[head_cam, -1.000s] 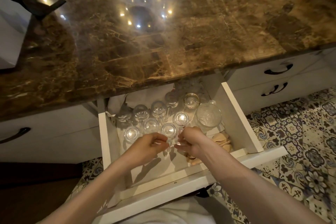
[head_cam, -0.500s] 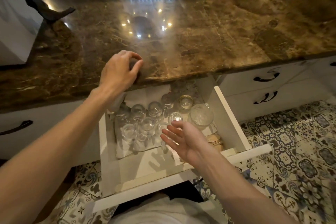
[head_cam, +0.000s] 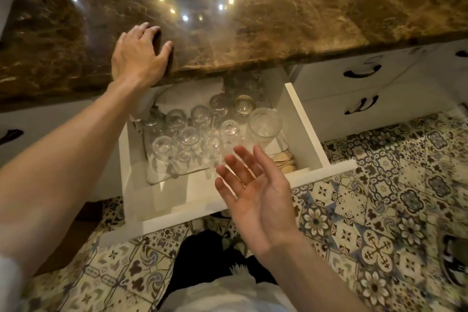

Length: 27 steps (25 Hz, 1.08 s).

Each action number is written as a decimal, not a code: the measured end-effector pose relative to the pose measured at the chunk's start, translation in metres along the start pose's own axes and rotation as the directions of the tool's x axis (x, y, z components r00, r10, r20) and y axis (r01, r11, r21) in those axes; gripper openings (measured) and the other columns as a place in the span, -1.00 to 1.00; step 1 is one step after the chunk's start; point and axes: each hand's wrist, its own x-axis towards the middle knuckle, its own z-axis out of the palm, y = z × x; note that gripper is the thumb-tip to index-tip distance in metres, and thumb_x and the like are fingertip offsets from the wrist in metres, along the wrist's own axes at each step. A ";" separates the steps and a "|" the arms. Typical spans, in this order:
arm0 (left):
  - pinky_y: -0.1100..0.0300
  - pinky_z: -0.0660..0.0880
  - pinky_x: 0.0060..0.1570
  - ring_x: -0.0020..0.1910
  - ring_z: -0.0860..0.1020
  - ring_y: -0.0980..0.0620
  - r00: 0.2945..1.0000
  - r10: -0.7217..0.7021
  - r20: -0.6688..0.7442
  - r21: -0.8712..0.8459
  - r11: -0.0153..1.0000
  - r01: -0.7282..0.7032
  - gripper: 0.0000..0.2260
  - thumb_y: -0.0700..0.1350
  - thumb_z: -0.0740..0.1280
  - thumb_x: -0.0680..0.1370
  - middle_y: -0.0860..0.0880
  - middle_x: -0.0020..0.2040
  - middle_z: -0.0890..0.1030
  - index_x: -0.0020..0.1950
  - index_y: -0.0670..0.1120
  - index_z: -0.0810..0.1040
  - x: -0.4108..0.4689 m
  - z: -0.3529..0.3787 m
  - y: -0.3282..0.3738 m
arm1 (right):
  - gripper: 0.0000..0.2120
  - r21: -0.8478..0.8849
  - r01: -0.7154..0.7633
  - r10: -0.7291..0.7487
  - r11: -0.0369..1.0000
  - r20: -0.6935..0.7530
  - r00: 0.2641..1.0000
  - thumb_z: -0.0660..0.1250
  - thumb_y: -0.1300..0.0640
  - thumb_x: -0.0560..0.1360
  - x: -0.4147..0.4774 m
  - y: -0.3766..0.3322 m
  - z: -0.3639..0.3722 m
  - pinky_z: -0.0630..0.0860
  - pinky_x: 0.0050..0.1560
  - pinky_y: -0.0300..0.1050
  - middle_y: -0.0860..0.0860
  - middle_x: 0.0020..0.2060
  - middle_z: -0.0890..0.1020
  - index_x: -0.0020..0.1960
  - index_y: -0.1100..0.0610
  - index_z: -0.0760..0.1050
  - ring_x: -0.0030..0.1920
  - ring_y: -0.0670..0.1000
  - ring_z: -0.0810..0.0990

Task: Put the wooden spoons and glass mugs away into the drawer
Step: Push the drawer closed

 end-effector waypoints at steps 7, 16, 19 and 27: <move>-0.02 0.15 0.44 0.45 0.23 -0.08 0.998 -0.012 -0.058 0.000 1.000 0.012 -0.51 0.14 0.13 0.59 -0.07 0.48 0.30 0.46 -0.06 0.30 -0.003 0.005 0.000 | -0.78 0.266 -0.019 0.109 0.964 -0.329 0.938 0.31 0.07 0.33 -0.010 0.038 -0.062 0.31 -0.45 -0.16 0.00 -0.50 0.38 -0.45 0.11 0.45 -0.50 -0.01 0.35; 0.05 0.24 0.39 0.39 0.34 -0.06 0.992 -0.021 -0.127 -0.052 0.999 0.014 -0.54 0.15 0.15 0.56 -0.03 0.42 0.40 0.40 -0.01 0.39 0.000 0.011 -0.007 | -0.73 0.380 0.002 0.238 0.925 -0.584 0.776 0.15 0.04 0.56 0.036 0.063 -0.089 0.48 0.05 -0.05 0.17 0.02 0.56 0.07 0.22 0.47 -0.01 0.10 0.52; 0.05 0.24 0.39 0.40 0.34 -0.05 0.991 -0.021 -0.129 -0.065 0.998 0.013 -0.55 0.15 0.15 0.56 -0.02 0.43 0.39 0.40 -0.01 0.39 -0.001 0.011 -0.009 | -0.70 0.377 0.034 0.219 0.926 -0.607 0.764 0.06 0.02 0.59 0.046 0.055 -0.083 0.48 0.15 0.01 0.17 -0.08 0.61 -0.01 0.17 0.50 0.00 0.11 0.56; 0.02 0.28 0.35 0.38 0.35 -0.07 0.990 -0.047 -0.130 -0.067 0.997 0.038 -0.56 0.13 0.15 0.58 -0.04 0.41 0.40 0.40 -0.02 0.37 -0.003 0.011 -0.003 | -0.64 0.320 -0.042 0.285 0.946 -0.766 0.576 -0.05 0.10 0.58 0.056 0.041 -0.059 0.30 -0.42 -0.20 0.02 -0.46 0.46 -0.29 0.13 0.38 -0.45 -0.01 0.36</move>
